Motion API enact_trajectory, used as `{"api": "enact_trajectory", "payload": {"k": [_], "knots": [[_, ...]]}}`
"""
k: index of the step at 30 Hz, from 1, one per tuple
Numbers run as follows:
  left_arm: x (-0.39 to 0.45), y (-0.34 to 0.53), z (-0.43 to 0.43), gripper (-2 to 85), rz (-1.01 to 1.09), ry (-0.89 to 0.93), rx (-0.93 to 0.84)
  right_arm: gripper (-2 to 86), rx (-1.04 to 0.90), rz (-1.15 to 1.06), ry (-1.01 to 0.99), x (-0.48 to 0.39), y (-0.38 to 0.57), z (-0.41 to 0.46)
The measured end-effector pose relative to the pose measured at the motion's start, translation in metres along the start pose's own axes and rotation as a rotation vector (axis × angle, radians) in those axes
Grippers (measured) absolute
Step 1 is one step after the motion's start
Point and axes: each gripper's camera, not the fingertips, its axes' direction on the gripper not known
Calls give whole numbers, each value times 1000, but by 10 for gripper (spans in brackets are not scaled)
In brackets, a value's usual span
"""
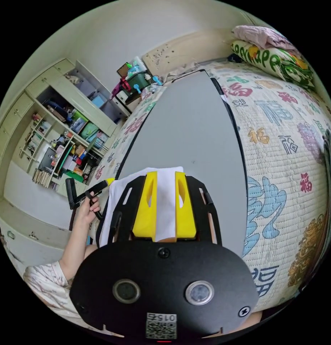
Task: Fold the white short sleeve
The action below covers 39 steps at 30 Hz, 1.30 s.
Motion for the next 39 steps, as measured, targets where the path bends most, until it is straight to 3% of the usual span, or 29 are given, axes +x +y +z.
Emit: {"api": "enact_trajectory", "payload": {"k": [5, 12, 17, 23, 30, 39], "knots": [[1, -7, 23, 74, 2, 54, -77, 87, -48, 68, 48, -27, -88, 43], [-10, -1, 24, 9, -58, 138, -24, 34, -180, 148, 4, -69, -149, 78], [-17, 8, 10, 3, -132, 191, 56, 6, -146, 135, 97, -116, -171, 66], [-9, 13, 16, 1, -164, 115, 52, 3, -100, 82, 216, -165, -171, 67], [3, 12, 31, 0, -167, 91, 13, 39, -98, 24, 204, -193, -164, 60], [24, 15, -8, 6, -119, 67, 94, 49, 26, -45, 56, -198, -54, -71]]}}
